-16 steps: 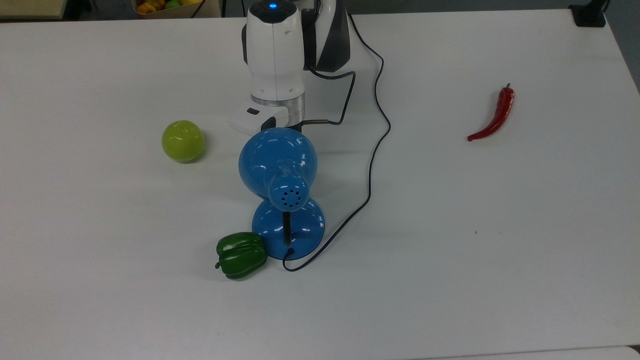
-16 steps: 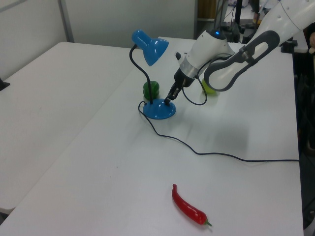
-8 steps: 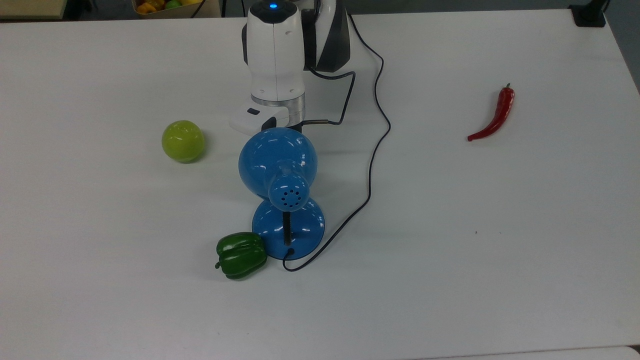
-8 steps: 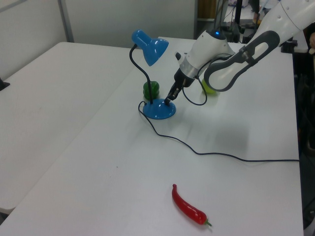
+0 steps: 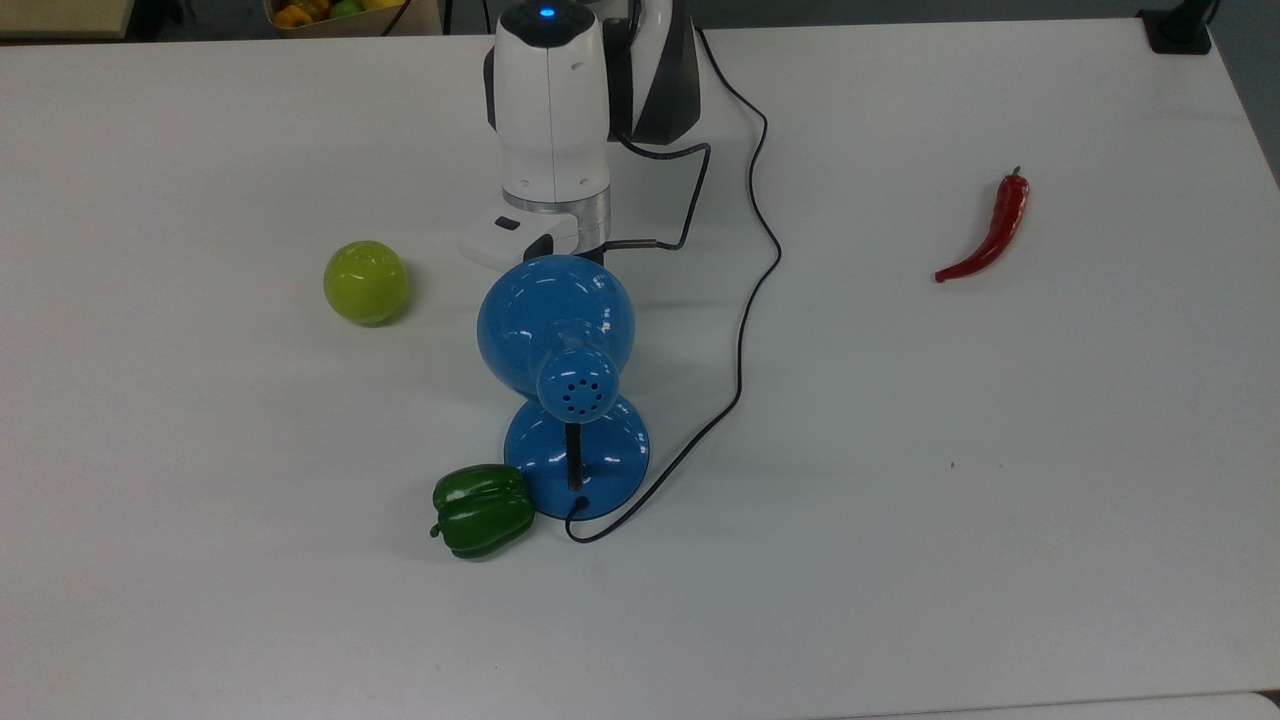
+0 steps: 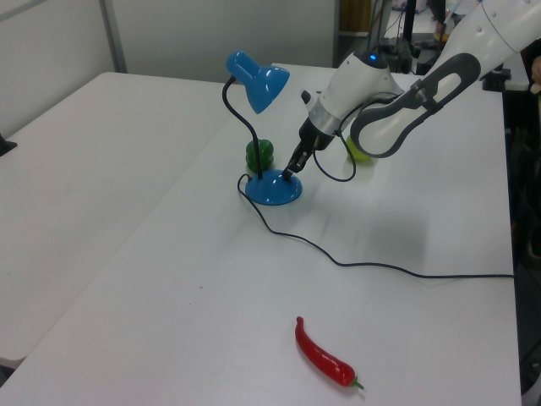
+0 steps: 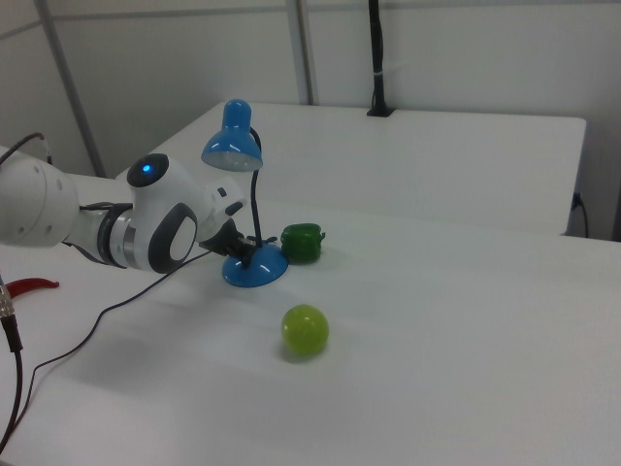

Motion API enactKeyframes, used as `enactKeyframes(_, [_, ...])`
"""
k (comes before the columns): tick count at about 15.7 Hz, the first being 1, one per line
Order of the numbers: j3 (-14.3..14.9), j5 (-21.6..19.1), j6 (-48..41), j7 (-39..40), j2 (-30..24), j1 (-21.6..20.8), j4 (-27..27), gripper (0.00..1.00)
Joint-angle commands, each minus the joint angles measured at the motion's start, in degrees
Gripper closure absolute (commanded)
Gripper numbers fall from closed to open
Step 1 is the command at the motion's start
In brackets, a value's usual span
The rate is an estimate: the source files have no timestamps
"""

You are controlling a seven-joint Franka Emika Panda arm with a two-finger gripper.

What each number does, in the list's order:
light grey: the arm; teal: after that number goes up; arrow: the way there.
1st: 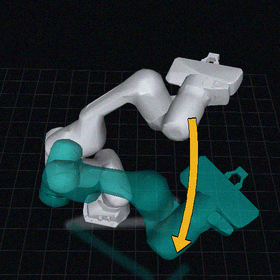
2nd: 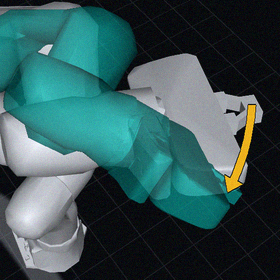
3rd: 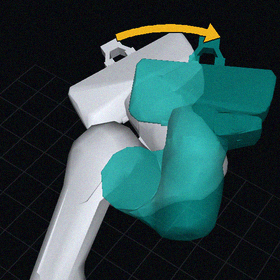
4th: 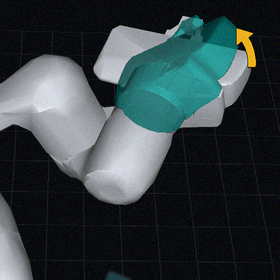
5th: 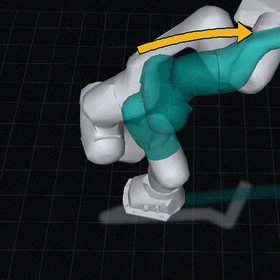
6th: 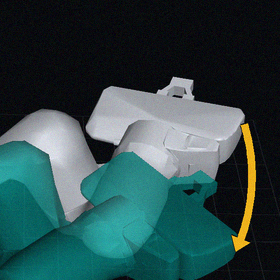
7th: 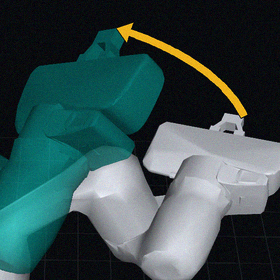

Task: Turn on desk lamp
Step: 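Press down on the lamp base switch with the gripper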

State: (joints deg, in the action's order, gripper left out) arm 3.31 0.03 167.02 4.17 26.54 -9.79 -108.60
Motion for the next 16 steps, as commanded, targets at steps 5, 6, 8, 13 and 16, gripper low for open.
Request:
enactKeyframes(5, [1.2, 1.5, 0.4, -1.5, 2.5, -0.9, -0.9, 1.0])
enactKeyframes(6, [1.2, 1.5, 0.5, -1.5, 2.6, -0.9, -0.9, 1.0])
enactKeyframes(8, [1.2, 1.5, 0.5, -1.5, 2.6, -0.9, -0.9, 1.0])
enactKeyframes(13, [1.2, 1.3, 0.4, -1.8, 0.1, -0.8, -1.5, 1.0])
enactKeyframes(16, [1.1, 1.3, 0.2, -3.1, -2.7, -0.9, -2.7, 1.0])
